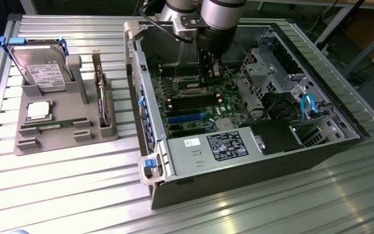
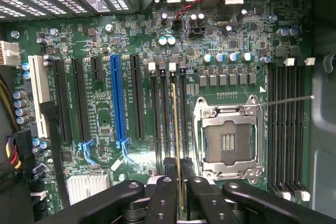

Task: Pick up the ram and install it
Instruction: 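Insert the ram into the slot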

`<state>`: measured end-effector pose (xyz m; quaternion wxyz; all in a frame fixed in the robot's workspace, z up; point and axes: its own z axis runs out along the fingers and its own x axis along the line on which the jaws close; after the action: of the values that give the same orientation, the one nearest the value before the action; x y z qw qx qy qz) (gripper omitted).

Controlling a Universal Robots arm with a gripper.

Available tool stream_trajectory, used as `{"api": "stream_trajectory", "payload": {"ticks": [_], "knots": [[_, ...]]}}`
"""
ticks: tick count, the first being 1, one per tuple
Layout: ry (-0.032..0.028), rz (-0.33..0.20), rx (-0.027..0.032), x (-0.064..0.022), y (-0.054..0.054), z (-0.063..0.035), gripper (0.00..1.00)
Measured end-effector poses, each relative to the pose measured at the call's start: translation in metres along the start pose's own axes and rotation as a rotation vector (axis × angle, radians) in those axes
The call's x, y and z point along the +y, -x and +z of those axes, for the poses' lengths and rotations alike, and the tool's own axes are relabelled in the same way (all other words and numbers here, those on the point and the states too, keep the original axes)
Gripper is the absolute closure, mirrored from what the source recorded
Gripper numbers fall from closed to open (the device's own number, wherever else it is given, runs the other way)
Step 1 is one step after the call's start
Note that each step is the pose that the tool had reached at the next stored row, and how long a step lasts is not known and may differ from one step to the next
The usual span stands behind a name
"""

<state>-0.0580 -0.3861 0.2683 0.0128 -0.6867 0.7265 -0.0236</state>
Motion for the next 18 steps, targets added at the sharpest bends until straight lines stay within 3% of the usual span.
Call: {"api": "stream_trajectory", "payload": {"ticks": [3,5,7,8,11,12,13,14,18], "knots": [[-0.0001,0.000,0.0004,0.0005,0.0000,0.0003,0.86],[-0.0003,0.000,0.0036,0.0007,0.0000,0.0009,0.86],[0.0020,-0.001,0.0182,0.0009,0.0001,0.0032,0.86],[0.0091,-0.001,0.0200,0.0010,0.0000,0.0034,0.86],[0.0114,-0.001,0.0200,0.0011,0.0001,0.0057,0.86],[0.0154,-0.001,0.0204,0.0012,0.0001,0.0066,0.86],[0.0340,-0.002,0.0213,0.0013,0.0001,0.0072,0.86],[0.0380,-0.002,0.0217,0.0013,0.0001,0.0072,0.86],[0.0379,-0.005,0.0194,0.0013,0.0001,0.0073,0.86]]}}
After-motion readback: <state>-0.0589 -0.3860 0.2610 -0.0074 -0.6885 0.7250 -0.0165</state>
